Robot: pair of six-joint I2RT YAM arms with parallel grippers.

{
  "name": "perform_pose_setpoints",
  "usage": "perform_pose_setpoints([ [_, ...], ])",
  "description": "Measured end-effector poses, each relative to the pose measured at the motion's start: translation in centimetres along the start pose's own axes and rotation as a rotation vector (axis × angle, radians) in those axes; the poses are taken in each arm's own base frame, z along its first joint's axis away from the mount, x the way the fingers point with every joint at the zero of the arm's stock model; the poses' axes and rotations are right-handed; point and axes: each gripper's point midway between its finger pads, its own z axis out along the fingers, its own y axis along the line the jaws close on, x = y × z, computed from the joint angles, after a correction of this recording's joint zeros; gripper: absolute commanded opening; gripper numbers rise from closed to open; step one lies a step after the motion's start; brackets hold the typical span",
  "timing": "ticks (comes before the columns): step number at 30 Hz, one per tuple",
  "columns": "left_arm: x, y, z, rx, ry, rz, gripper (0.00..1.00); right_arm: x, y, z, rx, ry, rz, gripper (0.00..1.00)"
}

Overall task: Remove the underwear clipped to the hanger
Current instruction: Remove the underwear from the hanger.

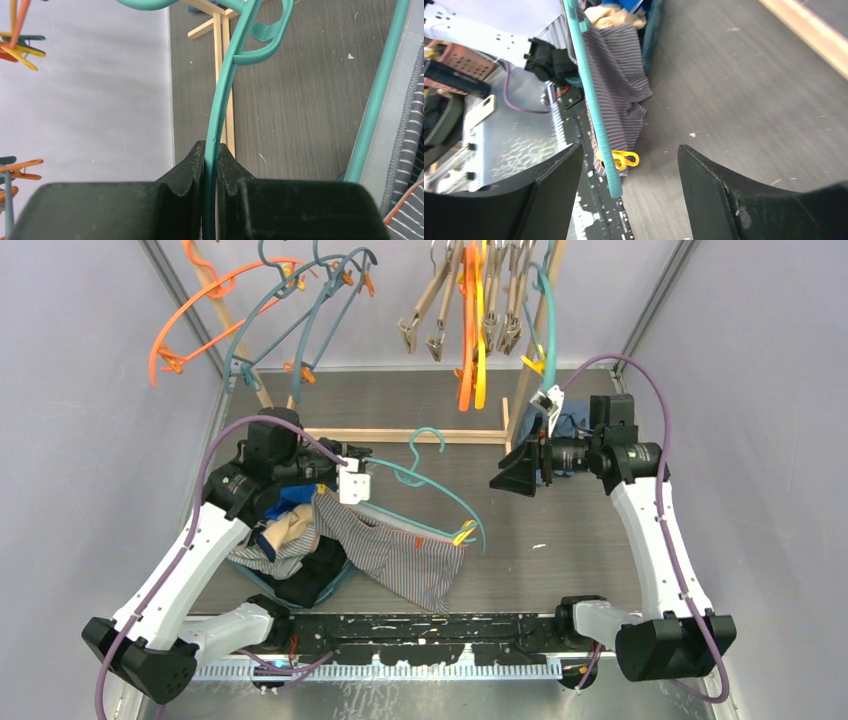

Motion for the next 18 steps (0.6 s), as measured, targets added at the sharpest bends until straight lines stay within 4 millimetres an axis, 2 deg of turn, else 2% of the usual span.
perform_pose_setpoints([
  [2, 0.3, -0.2, -0.1, 0.002, 0.014, -0.021, 0.0, -1.0, 0.1, -0.6, 0.033, -0.024, -0.048, 0.77],
  [5, 0.3, -0.4, -0.1, 0.002, 0.014, -0.063, 0.0, -1.3, 1.0, -0.6, 0.04, -0.026, -0.096, 0.8],
  [8, -0.2, -0.6, 0.0, 0.005, -0.01, -0.12, 0.0, -0.8, 2.2, 0.7, 0.008, 0.004, -0.141, 0.81],
  [11, -1.0, -0.6, 0.2, 0.003, -0.046, -0.171, 0.0, 0.8, 3.2, 2.2, -0.035, 0.038, -0.161, 0.78],
  [16, -1.8, -0.5, 0.3, 0.002, -0.085, -0.228, 0.0, 2.5, 3.3, 3.4, -0.065, 0.071, -0.155, 0.58],
  [18, -2.0, -0.4, 0.4, -0.002, -0.095, -0.244, 0.0, 2.6, 3.5, 3.6, -0.078, 0.073, -0.167, 0.43],
])
